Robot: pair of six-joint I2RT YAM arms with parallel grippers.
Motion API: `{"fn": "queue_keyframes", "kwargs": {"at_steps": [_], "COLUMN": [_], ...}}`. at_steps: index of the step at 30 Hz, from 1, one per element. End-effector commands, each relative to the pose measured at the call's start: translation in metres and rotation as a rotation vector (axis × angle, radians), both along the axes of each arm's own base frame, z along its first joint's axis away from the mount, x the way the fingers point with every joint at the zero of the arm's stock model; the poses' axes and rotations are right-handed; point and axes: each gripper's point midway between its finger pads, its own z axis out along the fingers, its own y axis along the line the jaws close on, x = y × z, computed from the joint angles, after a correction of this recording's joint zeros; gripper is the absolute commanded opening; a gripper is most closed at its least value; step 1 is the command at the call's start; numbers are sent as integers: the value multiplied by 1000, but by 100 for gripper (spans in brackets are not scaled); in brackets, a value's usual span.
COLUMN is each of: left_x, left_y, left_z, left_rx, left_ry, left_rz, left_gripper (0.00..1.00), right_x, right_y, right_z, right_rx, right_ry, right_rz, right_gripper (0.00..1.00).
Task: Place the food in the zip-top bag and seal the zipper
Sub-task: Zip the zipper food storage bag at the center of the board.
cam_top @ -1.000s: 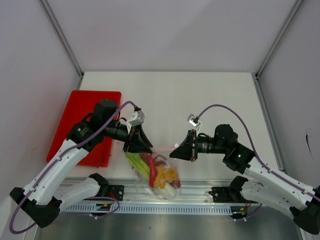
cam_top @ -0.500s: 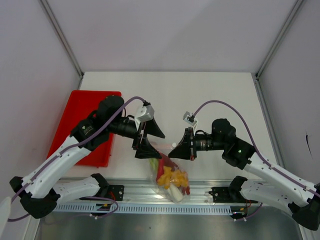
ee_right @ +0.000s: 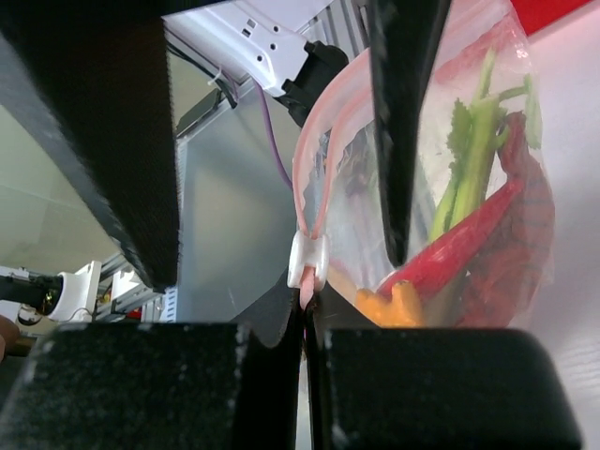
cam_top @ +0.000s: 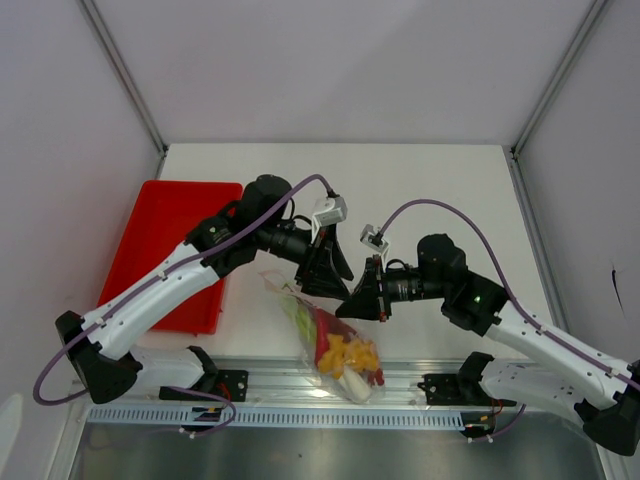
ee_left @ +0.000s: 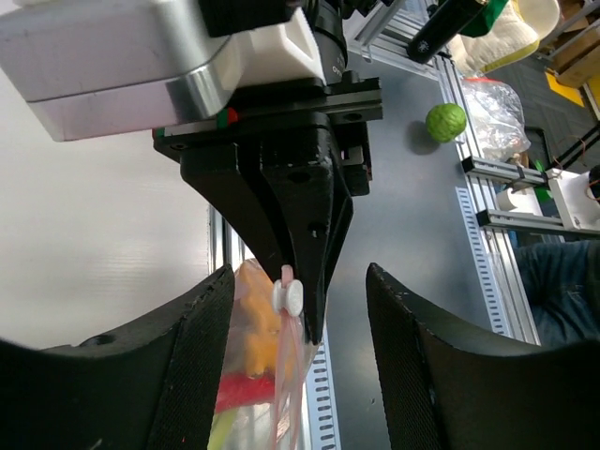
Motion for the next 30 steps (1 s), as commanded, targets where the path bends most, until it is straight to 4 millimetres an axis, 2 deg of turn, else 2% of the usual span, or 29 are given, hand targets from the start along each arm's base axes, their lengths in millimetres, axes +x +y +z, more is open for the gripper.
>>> {"fn": "queue_keyframes", "kwargs": {"at_steps": [1, 6, 11, 13, 16, 21, 25, 30], "left_x": [-10, -14, -14, -15, -15, -12, -7, -6], "left_y": [-3, -4, -3, -3, -2, 0, -2, -2], "left_z": [20, 15, 2, 0, -1, -7, -11, -13], "left_rx": [-40, -33, -6, 2, 16, 52, 67, 77], "left_ry": [11, 41, 68, 75, 74, 74, 66, 67], "left_rz": [-61, -76, -66, -73, -68, -41, -20, -21], "left_gripper": [60, 57, 45, 37, 30, 29, 37, 37], "right_x": [-2, 1, 0, 2, 2, 2, 0, 0], "right_y": [2, 0, -2, -3, -3, -3, -3, -4], "right_z": [36, 34, 33, 33, 33, 34, 36, 36], "right_rx": [84, 67, 61, 57, 54, 56, 62, 59], "right_ry": [-89, -108, -116, -120, -123, -122, -122, -122], "right_rz": [25, 7, 1, -5, -8, -8, 0, -4], "right_gripper": [0, 0, 0, 0, 0, 0, 0, 0]}}
